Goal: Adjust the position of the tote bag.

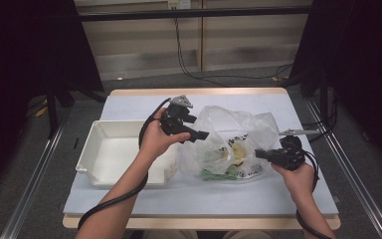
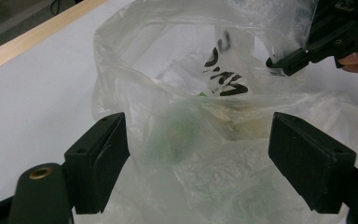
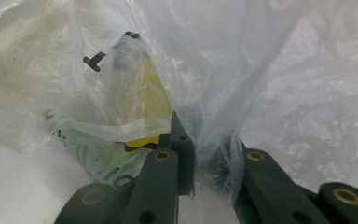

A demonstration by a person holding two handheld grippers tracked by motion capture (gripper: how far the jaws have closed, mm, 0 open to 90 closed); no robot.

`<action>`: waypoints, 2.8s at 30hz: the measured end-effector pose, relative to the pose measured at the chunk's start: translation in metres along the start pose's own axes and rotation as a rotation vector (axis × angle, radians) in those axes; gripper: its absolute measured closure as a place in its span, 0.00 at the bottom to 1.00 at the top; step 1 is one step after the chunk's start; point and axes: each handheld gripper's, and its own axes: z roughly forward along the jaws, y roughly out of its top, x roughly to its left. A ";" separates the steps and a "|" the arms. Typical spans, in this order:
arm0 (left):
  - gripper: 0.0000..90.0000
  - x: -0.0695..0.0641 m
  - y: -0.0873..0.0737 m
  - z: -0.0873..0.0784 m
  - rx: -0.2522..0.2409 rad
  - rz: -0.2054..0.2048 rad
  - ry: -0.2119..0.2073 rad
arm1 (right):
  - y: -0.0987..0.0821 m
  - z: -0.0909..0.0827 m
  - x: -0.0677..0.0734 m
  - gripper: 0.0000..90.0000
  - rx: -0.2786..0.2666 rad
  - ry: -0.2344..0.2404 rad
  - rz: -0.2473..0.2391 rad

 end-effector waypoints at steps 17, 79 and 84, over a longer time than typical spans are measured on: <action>0.70 -0.023 -0.013 0.022 0.052 0.076 -0.120 | 0.005 0.007 0.007 0.93 -0.003 0.033 -0.005; 0.69 0.035 -0.060 -0.024 0.012 -0.107 -0.004 | -0.005 0.001 -0.035 0.94 -0.013 0.019 0.139; 0.51 0.032 -0.054 -0.028 0.000 -0.104 0.004 | -0.001 0.000 -0.028 0.94 -0.018 0.040 0.119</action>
